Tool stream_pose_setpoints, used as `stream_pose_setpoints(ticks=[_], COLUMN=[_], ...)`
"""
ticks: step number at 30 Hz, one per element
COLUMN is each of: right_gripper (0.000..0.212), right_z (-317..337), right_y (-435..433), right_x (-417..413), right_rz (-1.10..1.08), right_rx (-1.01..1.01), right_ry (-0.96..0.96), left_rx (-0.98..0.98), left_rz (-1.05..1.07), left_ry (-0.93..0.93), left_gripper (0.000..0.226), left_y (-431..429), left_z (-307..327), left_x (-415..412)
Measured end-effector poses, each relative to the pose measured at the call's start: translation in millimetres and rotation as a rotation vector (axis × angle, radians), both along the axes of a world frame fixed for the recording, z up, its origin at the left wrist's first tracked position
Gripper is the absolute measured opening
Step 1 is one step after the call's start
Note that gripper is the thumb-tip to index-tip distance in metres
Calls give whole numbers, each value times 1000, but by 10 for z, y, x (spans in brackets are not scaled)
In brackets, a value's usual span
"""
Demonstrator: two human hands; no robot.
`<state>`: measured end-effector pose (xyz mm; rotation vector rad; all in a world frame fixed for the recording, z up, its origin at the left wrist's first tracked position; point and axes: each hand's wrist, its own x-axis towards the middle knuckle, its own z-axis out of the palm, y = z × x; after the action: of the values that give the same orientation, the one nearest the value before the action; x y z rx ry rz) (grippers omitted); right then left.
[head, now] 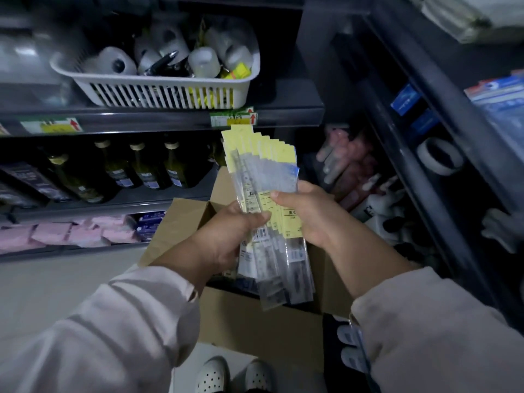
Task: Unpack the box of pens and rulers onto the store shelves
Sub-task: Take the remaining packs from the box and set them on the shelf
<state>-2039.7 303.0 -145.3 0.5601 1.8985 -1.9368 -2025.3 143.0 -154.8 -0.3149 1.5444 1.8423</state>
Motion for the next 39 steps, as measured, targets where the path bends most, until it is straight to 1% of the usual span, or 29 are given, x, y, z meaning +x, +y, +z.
stream_pose_setpoints(ticks=[4,7,9,11,12,15,16,17,19,21,24,26,27,29,30,31,33,35,37,39], right_gripper=[26,31,31,32,35,59,62,60,51,43,44,50,56,84,93,95,89,76,67,68], right_z=[216,426,585,765,863,1147,1226,1306,1484,1685,1929,2037,2100,2174,2192,2236,2311,2379,2404,2412], right_y=[-69,-118,-90,-6,47,214,264,305,383,460,646,805,879,1089,1222,1347,1613,1876,2144,2377], right_x=[177,301,372,461,523,767,845,915,1042,1143,1295,1408,1472,1572,1611,1660,1767,1879,1981,2085], right_rz=[-109,-172,-172,-153,-145,-149,-133,-111,-64,-28,-39,-57,-56,-58,-67,-79,-106,-144,-192,-223], right_rx=[-55,-31,-6,-34,-37,87,137,196,280,318,370,422,465,560,581,604,624,645,653,674], right_ry=[25,56,49,65,91,176,214,249,302,340,390,380,367,342,330,323,314,318,310,290], left_rx=[60,45,30,50,58,91,105,118,171,208,249,267,272,289,314,337,356,353,327,308], left_rz=[-13,31,50,67,77,103,109,112,107,80,34,-11,-36,-57,-73,-105,-212,-273,-275,-271], left_ry=[25,33,52,58,62,58,61,60,65,91,101,59,41,32,29,21,11,16,41,56], left_gripper=[47,37,29,27,28,31,33,34,28,25,16,19,21,24,31,38,40,39,37,33], left_y=[108,210,270,315,338,435,484,542,669,835,1141,1382,1499,1707,1804,1897,2079,2288,2529,2765], left_z=[307,538,689,859,939,1212,1301,1393,1589,1754,1951,2074,2136,2234,2267,2301,2359,2384,2391,2360], left_x=[154,280,348,398,413,440,436,432,446,474,548,623,672,769,811,856,963,1074,1178,1257])
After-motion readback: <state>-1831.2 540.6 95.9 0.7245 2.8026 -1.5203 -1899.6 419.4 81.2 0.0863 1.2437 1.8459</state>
